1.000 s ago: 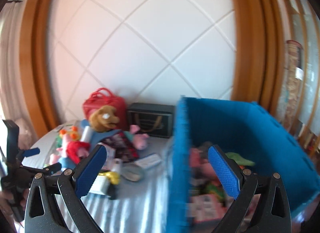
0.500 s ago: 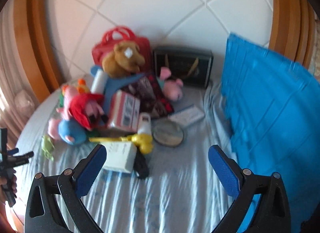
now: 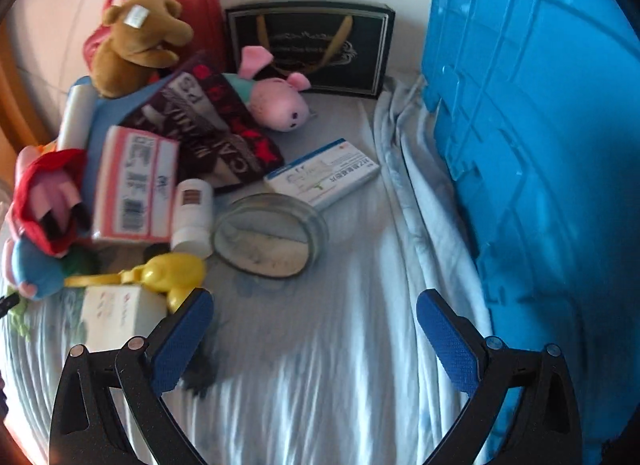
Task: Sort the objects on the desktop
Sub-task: 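Grasp the green monster plush with the left tool while the right tool grasps the tape roll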
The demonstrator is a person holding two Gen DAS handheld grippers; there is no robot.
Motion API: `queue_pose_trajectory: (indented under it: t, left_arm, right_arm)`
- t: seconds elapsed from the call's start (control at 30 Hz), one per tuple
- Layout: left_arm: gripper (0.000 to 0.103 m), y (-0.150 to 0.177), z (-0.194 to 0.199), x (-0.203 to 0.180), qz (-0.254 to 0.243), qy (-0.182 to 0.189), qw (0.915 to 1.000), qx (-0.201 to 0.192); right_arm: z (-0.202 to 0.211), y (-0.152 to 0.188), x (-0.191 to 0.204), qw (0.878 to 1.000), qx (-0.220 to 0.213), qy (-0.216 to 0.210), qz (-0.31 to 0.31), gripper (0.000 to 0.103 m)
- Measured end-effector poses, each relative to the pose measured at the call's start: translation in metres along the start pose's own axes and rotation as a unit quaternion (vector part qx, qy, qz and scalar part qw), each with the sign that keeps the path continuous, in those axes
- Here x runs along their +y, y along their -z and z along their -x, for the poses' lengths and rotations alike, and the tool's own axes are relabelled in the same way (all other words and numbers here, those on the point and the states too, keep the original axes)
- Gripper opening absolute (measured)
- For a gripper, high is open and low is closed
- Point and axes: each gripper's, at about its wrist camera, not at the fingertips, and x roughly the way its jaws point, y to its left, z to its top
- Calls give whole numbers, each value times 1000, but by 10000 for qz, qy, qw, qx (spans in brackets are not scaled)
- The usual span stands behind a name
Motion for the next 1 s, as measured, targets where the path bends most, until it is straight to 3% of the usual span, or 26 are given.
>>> queue_pose_trajectory:
  t: [0.13, 0.17, 0.2, 0.33, 0.4, 0.6, 0.77, 1.0]
  left_arm:
    - [50, -6, 3, -4, 35, -206, 9998, 12]
    - [50, -6, 4, -3, 89, -219, 9997, 29]
    - [50, -6, 6, -2, 136, -240, 9996, 30]
    - [50, -9, 20, -3, 220, -313, 9991, -168]
    - [50, -11, 27, -5, 247, -339, 9988, -269]
    - [50, -10, 66, -13, 236, -245, 9971, -680]
    - [50, -3, 110, -27, -26, -219, 9942, -1050]
    - [50, 21, 177, -59, -518, 218, 9889, -1375]
  right_arm:
    - [-43, -15, -14, 9997, 194, 21, -161, 101]
    - [-54, -17, -17, 9995, 238, 39, -189, 91]
    - [-62, -18, -19, 9994, 271, 45, -200, 75]
    - [-89, -24, -23, 9991, 353, -47, -216, 38]
    - [-89, -25, -22, 9994, 257, -104, -203, 12]
    - [-47, -23, -17, 9993, -344, 57, -145, 12]
    - [23, -17, -6, 9956, -910, 85, -207, 12]
    - [138, 9, 5, 9850, -1711, -17, -223, 13]
